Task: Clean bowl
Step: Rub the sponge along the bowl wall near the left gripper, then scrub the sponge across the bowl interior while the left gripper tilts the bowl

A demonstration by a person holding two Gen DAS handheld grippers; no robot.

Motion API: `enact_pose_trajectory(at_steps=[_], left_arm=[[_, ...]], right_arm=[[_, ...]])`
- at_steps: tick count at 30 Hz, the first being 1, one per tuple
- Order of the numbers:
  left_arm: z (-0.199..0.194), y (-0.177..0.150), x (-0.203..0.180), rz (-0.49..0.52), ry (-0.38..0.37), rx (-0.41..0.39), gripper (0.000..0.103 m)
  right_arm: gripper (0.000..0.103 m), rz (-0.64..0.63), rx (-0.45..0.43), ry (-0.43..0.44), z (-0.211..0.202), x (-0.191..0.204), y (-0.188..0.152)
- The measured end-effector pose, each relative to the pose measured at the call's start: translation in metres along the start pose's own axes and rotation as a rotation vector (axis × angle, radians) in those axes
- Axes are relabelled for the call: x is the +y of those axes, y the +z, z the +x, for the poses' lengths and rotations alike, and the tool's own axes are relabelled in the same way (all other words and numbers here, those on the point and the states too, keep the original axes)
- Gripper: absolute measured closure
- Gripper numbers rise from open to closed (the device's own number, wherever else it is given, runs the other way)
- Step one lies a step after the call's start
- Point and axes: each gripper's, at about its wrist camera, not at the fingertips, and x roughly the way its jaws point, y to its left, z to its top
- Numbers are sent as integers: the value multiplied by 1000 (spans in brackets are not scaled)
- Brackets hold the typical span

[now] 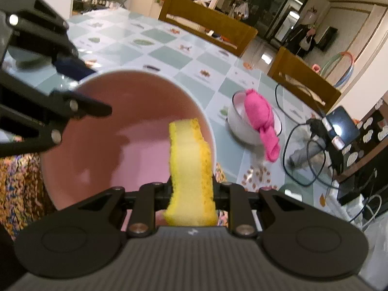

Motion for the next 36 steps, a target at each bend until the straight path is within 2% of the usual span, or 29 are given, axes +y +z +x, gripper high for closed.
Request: enact_pose_trajectory(at_steps=[6, 11, 20, 27, 36], left_arm=[[1, 0, -1, -26, -7, 7, 70], [2, -1, -4, -32, -7, 10, 63], [13, -7, -3, -96, -57, 89, 52], [33, -15, 1, -196, -140, 182, 52], [35, -17, 6, -218, -105, 181, 67]], right_arm=[[80, 21, 53, 22, 5, 1, -19], [80, 64, 53, 44, 2, 2, -25], [80, 82, 51, 49, 1, 2, -25], [80, 84, 45, 47, 1, 1, -25], [78, 102, 28, 50, -4, -1, -28]])
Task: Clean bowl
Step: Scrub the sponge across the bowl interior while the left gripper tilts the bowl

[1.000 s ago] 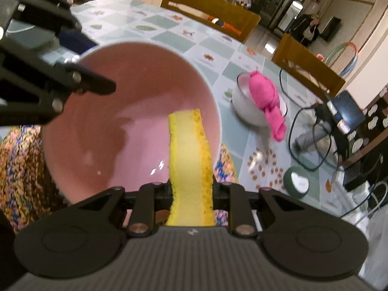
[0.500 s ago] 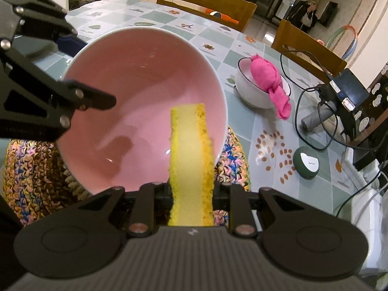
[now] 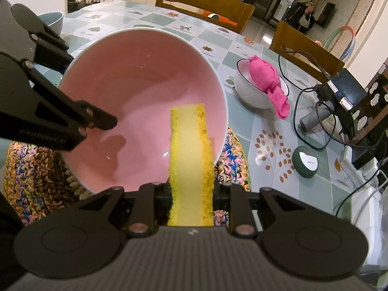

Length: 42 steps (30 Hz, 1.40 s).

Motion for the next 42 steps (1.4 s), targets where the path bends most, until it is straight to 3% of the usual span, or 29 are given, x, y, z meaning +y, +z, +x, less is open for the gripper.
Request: enact_pose_trajectory(at_steps=[8, 24, 28, 32, 42], left_arm=[[-1, 0, 1, 27, 50, -11, 74], [-3, 2, -1, 50, 61, -27, 73], [-3, 2, -2, 55, 64, -30, 73], [-3, 1, -4, 72, 71, -38, 73], [-6, 1, -13, 139, 103, -68, 73]], right_arm=[[73, 15, -21, 15, -4, 0, -2], [72, -64, -141, 33, -21, 9, 0], [73, -62, -156, 46, -23, 7, 1], [80, -65, -141, 73, -22, 5, 4], [82, -220, -191, -7, -25, 3, 21]])
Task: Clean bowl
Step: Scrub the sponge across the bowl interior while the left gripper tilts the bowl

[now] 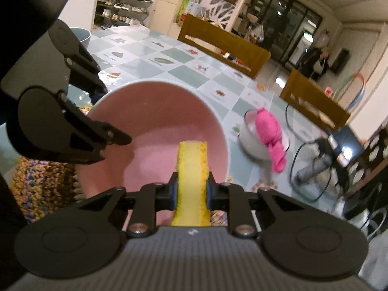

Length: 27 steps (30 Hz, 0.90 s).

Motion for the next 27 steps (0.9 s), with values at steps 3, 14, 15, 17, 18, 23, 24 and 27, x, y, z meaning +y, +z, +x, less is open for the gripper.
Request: enact_pose_trajectory(at_steps=[3, 14, 15, 17, 18, 23, 24, 27], left_arm=[[-1, 1, -3, 22, 8, -13, 72], [-5, 5, -6, 42, 4, -49, 67], [-5, 5, -5, 41, 3, -48, 67], [-5, 5, -5, 37, -1, -49, 66], [-5, 5, -5, 37, -2, -49, 66], [-5, 5, -5, 29, -7, -48, 66], [-6, 4, -5, 29, -7, -48, 66], [-6, 4, -5, 28, -8, -48, 65]], right_arm=[[82, -73, -7, -25, 3, -4, 5], [83, -88, 75, -9, 27, -10, 3], [83, -86, 81, -4, 28, -9, 3], [83, -89, 89, 7, 31, -5, 2], [83, -86, 92, 13, 32, -4, 1], [83, -54, 103, 47, 35, 0, -2], [83, -44, 104, 55, 35, 0, -2], [83, -24, 108, 77, 36, 2, -4]])
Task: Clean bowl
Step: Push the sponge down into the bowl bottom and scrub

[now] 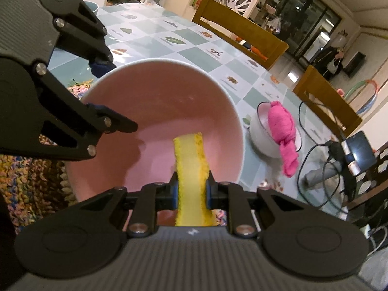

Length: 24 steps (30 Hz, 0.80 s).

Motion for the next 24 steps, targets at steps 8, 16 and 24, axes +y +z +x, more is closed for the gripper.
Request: enact_pose_trajectory(at_steps=[8, 16, 24], left_arm=[[2, 1, 2, 5, 1, -1, 65], [1, 0, 1, 15, 4, -6, 65], [1, 0, -1, 20, 6, -8, 66]], right_arm=[[83, 60, 30, 82, 4, 11, -4], [83, 140, 51, 160, 5, 20, -6], [83, 290, 63, 253, 4, 13, -2]])
